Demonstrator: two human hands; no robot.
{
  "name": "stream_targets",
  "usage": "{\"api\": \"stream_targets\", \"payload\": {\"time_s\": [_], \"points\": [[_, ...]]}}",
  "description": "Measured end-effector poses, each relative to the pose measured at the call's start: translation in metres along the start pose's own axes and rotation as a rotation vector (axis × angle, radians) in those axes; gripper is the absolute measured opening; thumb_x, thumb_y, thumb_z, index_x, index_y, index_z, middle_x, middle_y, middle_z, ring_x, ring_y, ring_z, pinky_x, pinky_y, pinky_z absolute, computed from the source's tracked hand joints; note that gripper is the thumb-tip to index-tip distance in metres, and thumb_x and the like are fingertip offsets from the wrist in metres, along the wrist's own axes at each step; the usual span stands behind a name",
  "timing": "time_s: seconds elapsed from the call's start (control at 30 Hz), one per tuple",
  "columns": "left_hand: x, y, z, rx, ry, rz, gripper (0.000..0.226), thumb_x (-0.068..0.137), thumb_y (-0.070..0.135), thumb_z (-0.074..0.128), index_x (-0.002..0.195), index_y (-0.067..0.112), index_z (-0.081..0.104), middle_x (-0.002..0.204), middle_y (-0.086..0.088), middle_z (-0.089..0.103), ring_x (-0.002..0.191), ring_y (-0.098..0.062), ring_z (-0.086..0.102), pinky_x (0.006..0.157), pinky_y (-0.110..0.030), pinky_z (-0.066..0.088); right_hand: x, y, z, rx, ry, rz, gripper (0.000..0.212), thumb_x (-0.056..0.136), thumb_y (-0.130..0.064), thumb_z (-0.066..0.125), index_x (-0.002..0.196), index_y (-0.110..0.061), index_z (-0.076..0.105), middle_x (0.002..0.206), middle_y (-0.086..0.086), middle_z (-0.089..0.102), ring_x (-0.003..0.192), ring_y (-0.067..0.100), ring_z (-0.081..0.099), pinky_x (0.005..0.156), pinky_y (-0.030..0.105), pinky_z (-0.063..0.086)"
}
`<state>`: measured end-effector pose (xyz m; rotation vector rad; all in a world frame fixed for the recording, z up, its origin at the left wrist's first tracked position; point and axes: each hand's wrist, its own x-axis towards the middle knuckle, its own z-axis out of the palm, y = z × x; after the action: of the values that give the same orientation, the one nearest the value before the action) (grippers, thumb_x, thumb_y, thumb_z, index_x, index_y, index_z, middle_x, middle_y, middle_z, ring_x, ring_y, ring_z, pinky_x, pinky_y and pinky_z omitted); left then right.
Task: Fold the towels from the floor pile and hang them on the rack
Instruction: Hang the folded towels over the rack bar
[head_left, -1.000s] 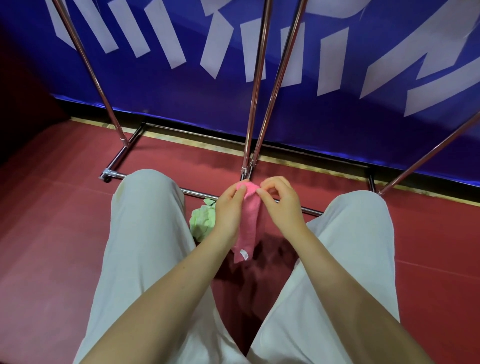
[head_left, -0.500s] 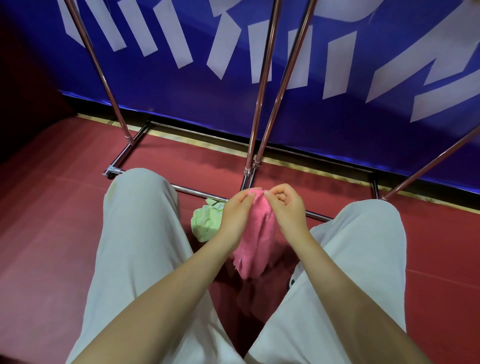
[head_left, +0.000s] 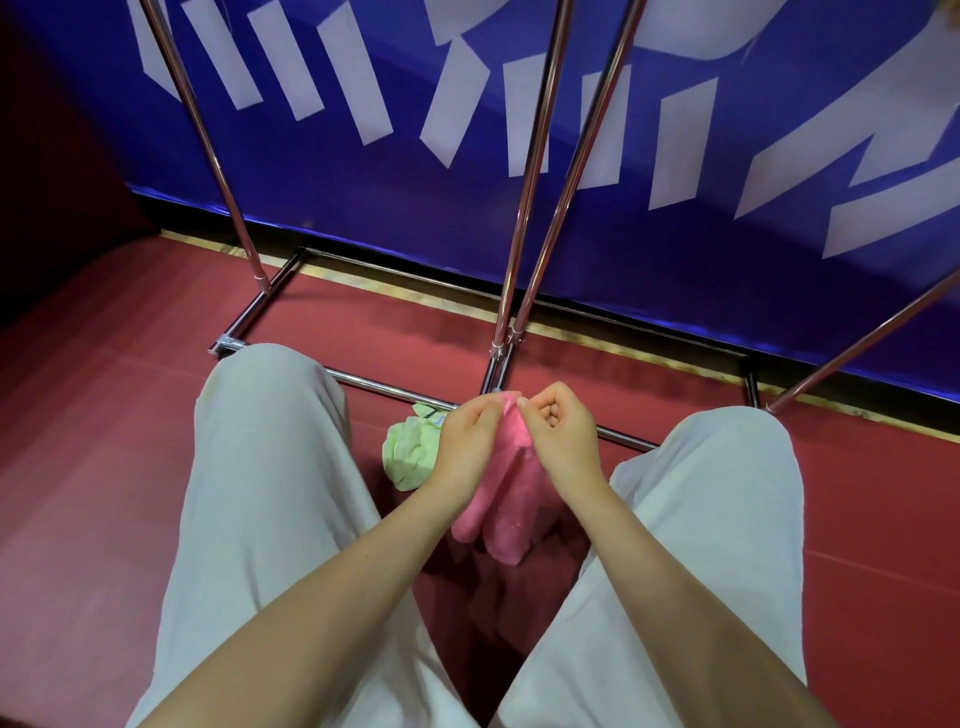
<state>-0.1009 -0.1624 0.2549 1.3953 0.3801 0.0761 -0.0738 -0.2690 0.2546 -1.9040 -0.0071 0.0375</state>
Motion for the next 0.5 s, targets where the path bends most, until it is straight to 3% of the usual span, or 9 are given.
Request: {"api": "stream_targets", "payload": {"time_s": [0.17, 0.33, 0.43, 0.5], "points": [[-0.006, -0.002, -0.003, -0.019, -0.056, 0.03, 0.014, 0.095, 0.015, 0.059, 0.099, 0.018, 0.072, 0.099, 0.009, 0.072, 0.093, 0.005, 0.065, 0.08, -0.009, 0.047, -0.001, 0.001, 0.0, 0.035, 0.0, 0.011, 0.027, 0.088, -0.014, 0.063, 0.067, -0.017, 0.047, 0.056, -0.008, 0.042, 0.05, 0.004, 0.035, 0.053, 0.024, 0.033], [0.005, -0.002, -0.01, 0.105, 0.024, 0.093, 0.026, 0.097, 0.011, 0.054, 0.085, 0.03, 0.068, 0.087, 0.016, 0.069, 0.083, 0.011, 0.061, 0.077, -0.007, 0.044, -0.003, -0.002, 0.001, 0.066, -0.059, -0.057, 0.017, 0.088, -0.013, 0.064, 0.075, -0.011, 0.054, 0.062, -0.005, 0.048, 0.057, 0.004, 0.041, 0.057, 0.019, 0.037], [0.009, 0.002, -0.014, 0.183, 0.017, 0.163, 0.024, 0.098, 0.008, 0.048, 0.088, 0.023, 0.065, 0.087, 0.014, 0.064, 0.076, 0.017, 0.056, 0.073, -0.004, 0.04, -0.006, -0.002, 0.0, 0.105, -0.139, -0.09, 0.013, 0.09, -0.01, 0.062, 0.08, -0.008, 0.055, 0.064, -0.003, 0.047, 0.056, 0.002, 0.04, 0.055, 0.015, 0.035], [0.014, 0.007, -0.02, 0.212, 0.027, 0.201, 0.02, 0.099, 0.008, 0.046, 0.095, 0.016, 0.064, 0.089, 0.011, 0.063, 0.076, 0.017, 0.054, 0.073, -0.005, 0.04, -0.006, 0.005, 0.0, 0.042, -0.202, -0.106, 0.018, 0.091, -0.011, 0.061, 0.075, -0.016, 0.053, 0.064, -0.007, 0.045, 0.056, 0.001, 0.037, 0.055, 0.015, 0.032]]}}
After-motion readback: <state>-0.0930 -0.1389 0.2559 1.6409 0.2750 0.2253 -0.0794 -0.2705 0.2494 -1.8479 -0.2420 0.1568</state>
